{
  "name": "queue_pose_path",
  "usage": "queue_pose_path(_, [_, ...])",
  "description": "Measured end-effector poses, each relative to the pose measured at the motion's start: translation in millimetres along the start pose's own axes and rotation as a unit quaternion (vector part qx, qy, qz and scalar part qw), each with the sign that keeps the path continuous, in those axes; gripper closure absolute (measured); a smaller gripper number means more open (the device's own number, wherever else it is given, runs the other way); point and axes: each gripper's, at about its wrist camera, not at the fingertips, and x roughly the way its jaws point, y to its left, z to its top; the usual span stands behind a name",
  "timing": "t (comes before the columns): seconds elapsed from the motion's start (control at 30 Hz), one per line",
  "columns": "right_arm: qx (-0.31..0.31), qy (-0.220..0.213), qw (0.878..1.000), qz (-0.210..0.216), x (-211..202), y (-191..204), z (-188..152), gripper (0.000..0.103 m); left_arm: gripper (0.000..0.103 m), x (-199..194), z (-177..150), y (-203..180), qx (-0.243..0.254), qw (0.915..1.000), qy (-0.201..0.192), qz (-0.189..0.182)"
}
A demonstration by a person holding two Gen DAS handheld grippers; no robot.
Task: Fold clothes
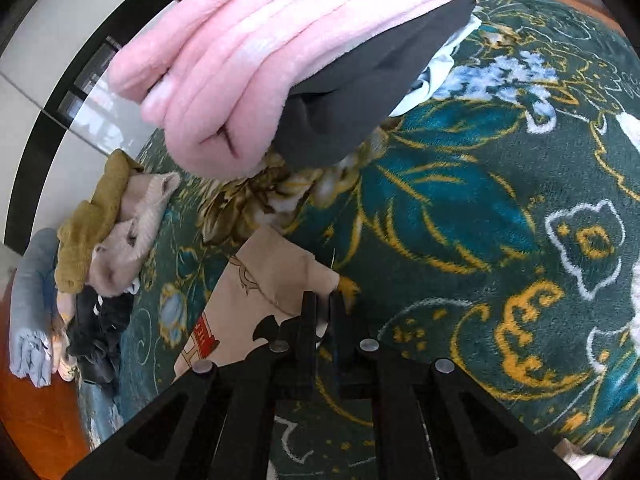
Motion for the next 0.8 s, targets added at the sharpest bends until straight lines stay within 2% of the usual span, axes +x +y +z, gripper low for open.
queue_pose_path(0.1, [0.004, 0.010, 1.000, 0.008, 0, 3, 2, 0.094, 0.079, -3, -1, -2, 0.004, 0.9999, 0.008, -0.008])
queue_pose_path(0.13, [0.006, 0.007, 1.000, 0.010, -3, 1, 1, 0.093, 0.075, -5, -2, -3, 0.009, 0.9999, 0.009, -0.009])
queue_pose_path(0.23, [0.007, -0.014, 1.000, 0.014, -21, -1, 1, 0.089, 0.072, -14, -2, -4, 0.019, 0.9997, 0.004, -0.012])
queue_pose_path(0.37, [-0.035, -0.017, 0.999, 0.022, -25, 22, 5, 0.088, 0.072, -17, -1, 0, 0.010, 1.0000, 0.002, -0.001])
queue_pose_path(0.4, [-0.042, -0.013, 0.998, 0.034, -22, 31, 5, 0.086, 0.072, -18, -2, 1, 0.005, 1.0000, 0.002, 0.001])
queue_pose_path(0.43, [-0.047, -0.003, 0.998, 0.046, -16, 41, 5, 0.078, 0.072, -18, -2, 2, 0.001, 1.0000, 0.002, 0.003])
queue_pose_path(0.5, [-0.057, 0.020, 0.997, 0.052, -2, 59, 5, 0.068, 0.072, -20, -5, 4, -0.007, 1.0000, 0.002, 0.005])
queue_pose_path(0.63, [-0.090, 0.037, 0.995, 0.019, 31, 97, 3, 0.068, 0.072, -27, -10, 1, -0.016, 0.9999, -0.005, -0.001])
queue_pose_path(0.77, [-0.102, 0.065, 0.992, -0.038, 50, 109, 2, 0.068, 0.070, -34, -13, -1, -0.017, 0.9998, -0.008, -0.005])
queue_pose_path(0.8, [-0.096, 0.067, 0.992, -0.040, 51, 108, 0, 0.068, 0.070, -35, -14, -2, -0.015, 0.9999, -0.007, -0.005])
